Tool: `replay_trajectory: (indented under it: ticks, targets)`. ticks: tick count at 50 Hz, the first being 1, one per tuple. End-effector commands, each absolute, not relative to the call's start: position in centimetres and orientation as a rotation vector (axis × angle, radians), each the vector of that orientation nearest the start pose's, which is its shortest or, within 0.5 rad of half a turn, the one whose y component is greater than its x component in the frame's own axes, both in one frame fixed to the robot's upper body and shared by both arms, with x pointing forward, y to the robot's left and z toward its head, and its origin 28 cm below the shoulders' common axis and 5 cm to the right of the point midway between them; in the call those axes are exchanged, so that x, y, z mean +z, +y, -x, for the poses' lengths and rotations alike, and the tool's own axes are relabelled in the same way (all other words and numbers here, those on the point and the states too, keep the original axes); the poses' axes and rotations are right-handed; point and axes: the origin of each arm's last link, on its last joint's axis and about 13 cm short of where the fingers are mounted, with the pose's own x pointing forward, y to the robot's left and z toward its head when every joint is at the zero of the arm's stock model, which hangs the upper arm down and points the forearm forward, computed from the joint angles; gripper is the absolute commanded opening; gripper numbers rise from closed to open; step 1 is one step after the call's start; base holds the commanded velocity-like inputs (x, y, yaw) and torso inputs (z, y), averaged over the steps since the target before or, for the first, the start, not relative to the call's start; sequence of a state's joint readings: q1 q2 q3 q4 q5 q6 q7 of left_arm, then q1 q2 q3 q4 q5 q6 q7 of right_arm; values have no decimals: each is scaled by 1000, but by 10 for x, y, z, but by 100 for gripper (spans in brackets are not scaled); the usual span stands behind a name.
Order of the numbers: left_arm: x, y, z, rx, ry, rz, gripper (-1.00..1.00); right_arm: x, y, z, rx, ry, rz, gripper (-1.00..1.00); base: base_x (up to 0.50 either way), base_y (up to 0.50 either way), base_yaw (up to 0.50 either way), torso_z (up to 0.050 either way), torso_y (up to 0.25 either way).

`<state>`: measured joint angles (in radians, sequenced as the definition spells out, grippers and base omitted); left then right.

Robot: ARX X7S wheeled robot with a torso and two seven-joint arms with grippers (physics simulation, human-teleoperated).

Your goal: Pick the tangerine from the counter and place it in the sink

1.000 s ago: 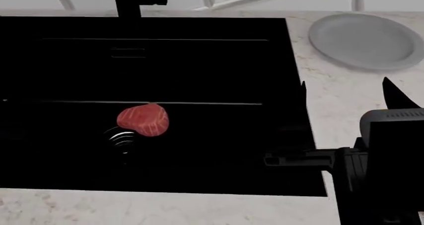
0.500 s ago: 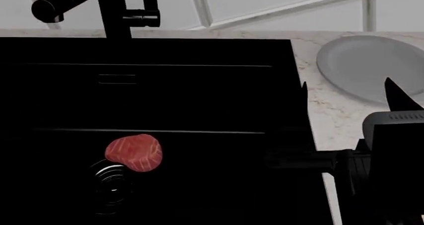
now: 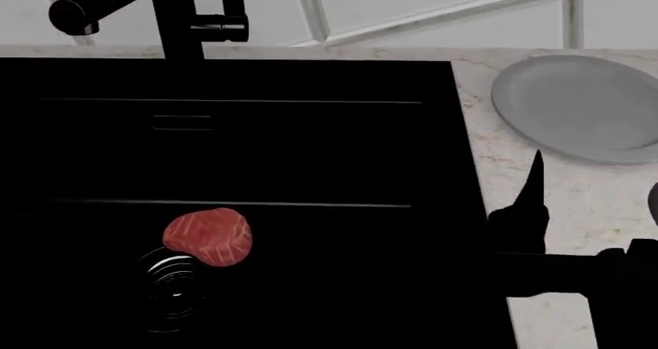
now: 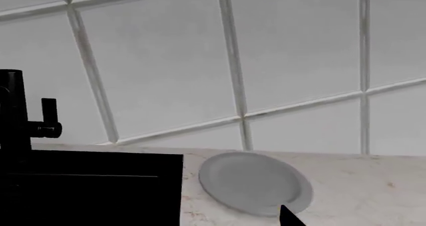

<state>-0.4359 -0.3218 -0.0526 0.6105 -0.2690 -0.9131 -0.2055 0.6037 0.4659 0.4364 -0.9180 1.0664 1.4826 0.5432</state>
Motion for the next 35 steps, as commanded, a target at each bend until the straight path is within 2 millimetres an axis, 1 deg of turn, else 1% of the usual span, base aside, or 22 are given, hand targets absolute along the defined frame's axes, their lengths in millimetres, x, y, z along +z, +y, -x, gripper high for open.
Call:
replay_trajectory:
  ticks: [1, 5, 8, 11, 14, 23, 26, 31, 35]
  targets:
    - [183, 262, -245, 153, -132, -120, 100, 260, -183, -151, -154, -27, 84, 100, 0, 0, 0, 0, 0]
    - [183, 261, -246, 149, -129, -121, 100, 259, -187, -140, -154, 17, 93, 100, 0, 0, 0, 0, 0]
    - [183, 262, -246, 148, -126, -123, 100, 260, -190, -138, -173, 53, 117, 100, 0, 0, 0, 0, 0]
    - [182, 262, -245, 149, -126, -122, 100, 264, -189, -136, -180, 64, 116, 100, 0, 0, 0, 0, 0]
    - [182, 263, -245, 152, -125, -115, 100, 264, -189, -133, -190, 80, 114, 100, 0, 0, 0, 0, 0]
    - [181, 263, -245, 151, -120, -117, 100, 268, -194, -108, -220, 145, 110, 100, 0, 0, 0, 0, 0]
    - [182, 263, -245, 146, -121, -116, 100, 270, -195, -103, -220, 162, 100, 100, 0, 0, 0, 0, 0]
    - [181, 263, -245, 149, -117, -118, 100, 265, -198, -98, -219, 196, 81, 100, 0, 0, 0, 0, 0]
    - [181, 263, -245, 149, -119, -119, 100, 261, -200, -95, -225, 223, 99, 100, 0, 0, 0, 0, 0]
